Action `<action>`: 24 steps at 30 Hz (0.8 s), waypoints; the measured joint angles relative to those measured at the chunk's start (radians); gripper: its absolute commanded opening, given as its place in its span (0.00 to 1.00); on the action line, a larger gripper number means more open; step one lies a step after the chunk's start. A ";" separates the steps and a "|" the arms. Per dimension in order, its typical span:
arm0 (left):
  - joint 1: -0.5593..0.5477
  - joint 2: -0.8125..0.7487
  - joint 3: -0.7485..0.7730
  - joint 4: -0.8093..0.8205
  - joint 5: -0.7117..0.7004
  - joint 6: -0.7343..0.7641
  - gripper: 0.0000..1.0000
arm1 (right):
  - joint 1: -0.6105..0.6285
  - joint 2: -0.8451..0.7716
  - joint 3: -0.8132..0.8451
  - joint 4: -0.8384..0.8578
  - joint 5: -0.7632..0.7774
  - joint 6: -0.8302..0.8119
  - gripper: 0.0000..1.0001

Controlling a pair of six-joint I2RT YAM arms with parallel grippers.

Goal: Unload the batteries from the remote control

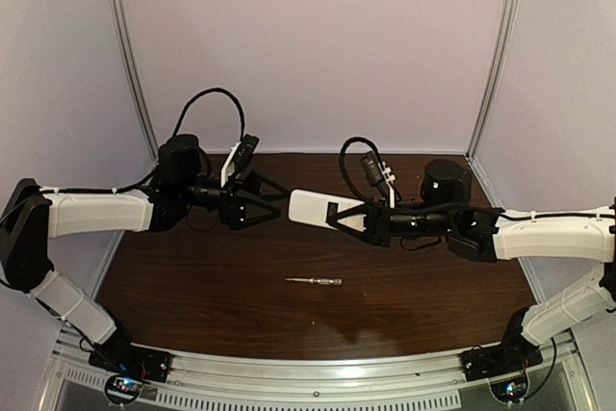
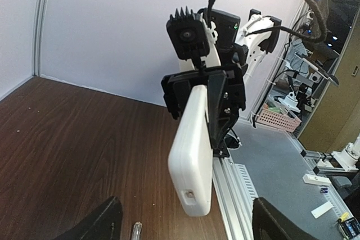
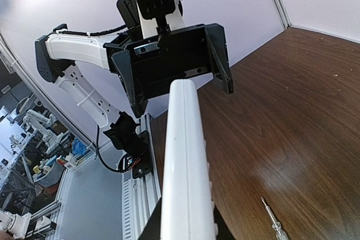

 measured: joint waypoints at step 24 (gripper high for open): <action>-0.091 0.044 0.027 -0.003 -0.060 -0.103 0.37 | 0.000 0.133 0.024 0.175 -0.099 0.015 0.00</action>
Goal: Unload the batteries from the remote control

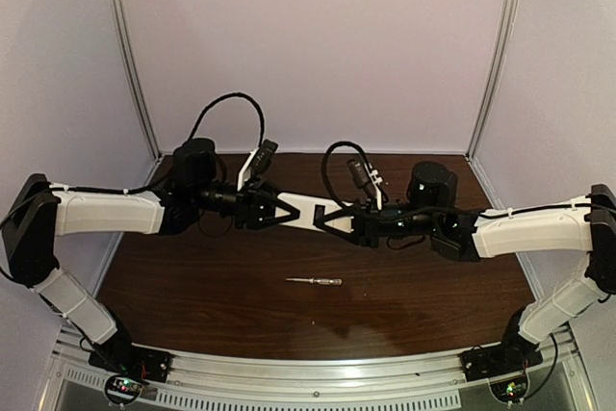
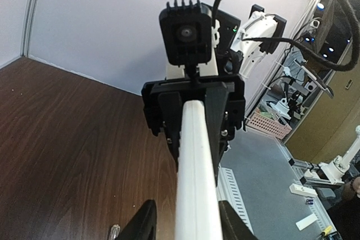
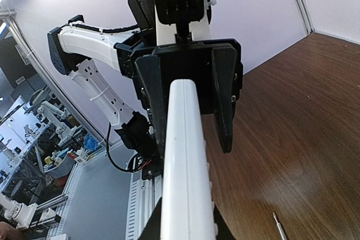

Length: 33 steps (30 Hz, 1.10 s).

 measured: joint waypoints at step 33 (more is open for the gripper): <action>-0.021 0.026 0.005 0.105 -0.010 -0.104 0.02 | 0.000 0.026 0.012 0.046 0.001 -0.018 0.00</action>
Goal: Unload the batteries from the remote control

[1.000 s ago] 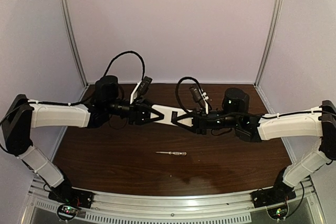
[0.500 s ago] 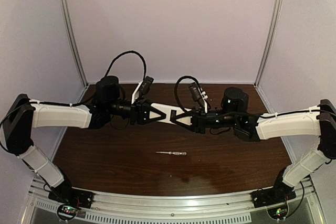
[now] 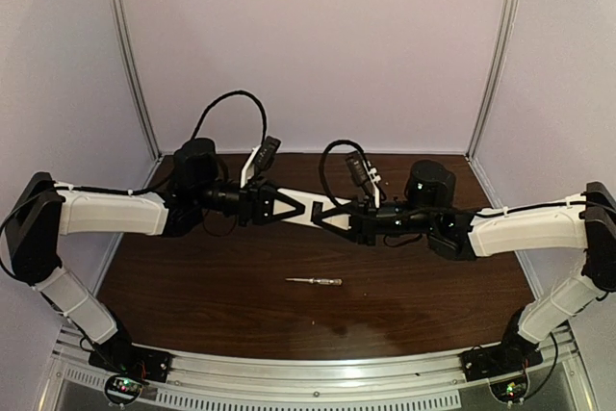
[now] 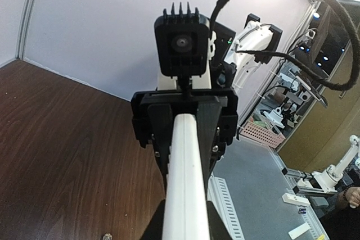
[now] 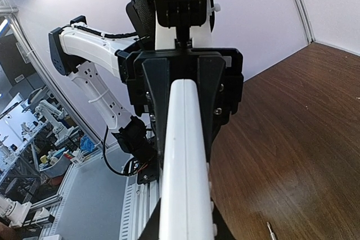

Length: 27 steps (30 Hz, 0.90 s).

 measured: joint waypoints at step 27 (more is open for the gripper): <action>-0.001 0.018 -0.069 0.006 -0.096 0.028 0.00 | 0.000 -0.206 -0.036 -0.328 0.283 0.018 0.86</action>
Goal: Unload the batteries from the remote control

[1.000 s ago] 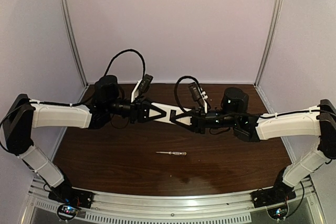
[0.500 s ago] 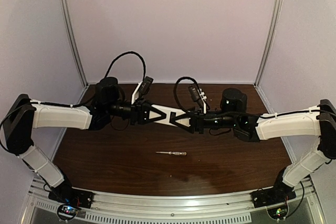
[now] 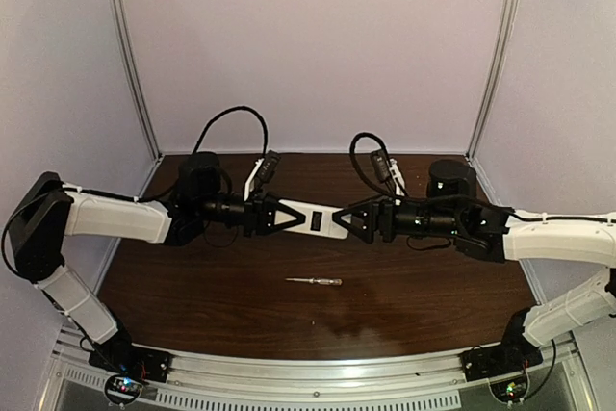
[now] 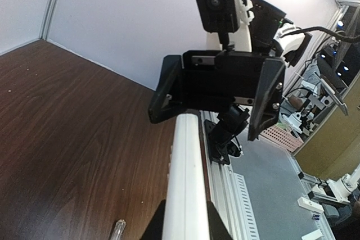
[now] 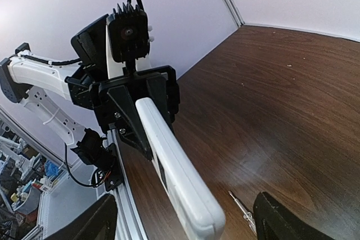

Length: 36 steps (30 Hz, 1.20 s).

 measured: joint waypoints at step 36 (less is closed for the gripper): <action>-0.006 0.185 -0.140 0.230 -0.200 -0.290 0.00 | 0.011 -0.172 -0.047 -0.430 0.285 0.224 0.97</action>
